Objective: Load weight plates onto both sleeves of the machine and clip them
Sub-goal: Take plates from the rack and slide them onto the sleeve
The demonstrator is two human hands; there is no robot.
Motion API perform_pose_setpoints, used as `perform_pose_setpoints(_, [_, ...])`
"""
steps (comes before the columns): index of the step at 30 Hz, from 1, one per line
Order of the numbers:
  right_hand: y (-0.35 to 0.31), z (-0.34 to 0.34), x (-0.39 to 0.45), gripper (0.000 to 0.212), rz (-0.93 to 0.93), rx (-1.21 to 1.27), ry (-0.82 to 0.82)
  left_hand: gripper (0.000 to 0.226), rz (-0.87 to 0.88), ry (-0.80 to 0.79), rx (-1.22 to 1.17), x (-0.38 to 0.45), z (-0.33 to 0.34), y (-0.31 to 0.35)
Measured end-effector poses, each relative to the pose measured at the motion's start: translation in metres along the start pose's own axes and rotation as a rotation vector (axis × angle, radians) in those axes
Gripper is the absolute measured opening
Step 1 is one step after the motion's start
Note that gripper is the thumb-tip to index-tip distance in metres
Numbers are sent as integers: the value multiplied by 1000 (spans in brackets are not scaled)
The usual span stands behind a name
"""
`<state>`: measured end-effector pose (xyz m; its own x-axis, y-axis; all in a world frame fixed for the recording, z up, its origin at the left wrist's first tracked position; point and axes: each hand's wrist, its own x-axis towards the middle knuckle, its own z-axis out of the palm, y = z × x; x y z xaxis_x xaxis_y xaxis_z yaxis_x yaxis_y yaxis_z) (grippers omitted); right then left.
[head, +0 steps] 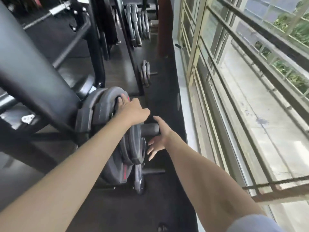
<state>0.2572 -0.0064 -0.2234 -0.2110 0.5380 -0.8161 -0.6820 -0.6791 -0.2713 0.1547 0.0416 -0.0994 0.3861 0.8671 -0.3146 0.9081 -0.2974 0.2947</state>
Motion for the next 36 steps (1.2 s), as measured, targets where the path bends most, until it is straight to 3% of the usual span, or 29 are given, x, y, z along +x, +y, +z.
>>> perform_pose_setpoints(4, [2, -3, 9, 118, -1, -36, -21, 50, 53, 41, 110, 4, 9, 0])
perform_pose_setpoints(9, [5, 1, 3, 75, -66, -45, 189, 26, 79, 45, 143, -5, 15, 10])
perform_pose_setpoints(11, [5, 1, 2, 63, -50, -101, 230, 44, 114, 23, 59, -7, 13, 17])
perform_pose_setpoints(14, [3, -2, 1, 71, -120, -115, 328, 67, 190, -63, -110, -14, 13, 38])
perform_pose_setpoints(17, [-1, -11, 0, 59, -377, -32, 423, 67, 267, -103, -150, -21, 15, 59])
perform_pose_setpoints(22, [-21, -12, -53, 71, -429, 196, 579, 72, 320, -28, -335, -45, -18, 72])
perform_pose_setpoints(28, [-42, 75, -103, 82, -598, 106, 434, 71, 384, 264, -402, -97, -108, 44])
perform_pose_setpoints(32, [-12, 152, -106, 85, -747, 37, 196, 65, 381, 491, -376, -148, -158, -22])
perform_pose_setpoints(36, [33, 230, -104, 105, -819, -73, 145, 60, 276, 611, -472, -203, -190, -116])
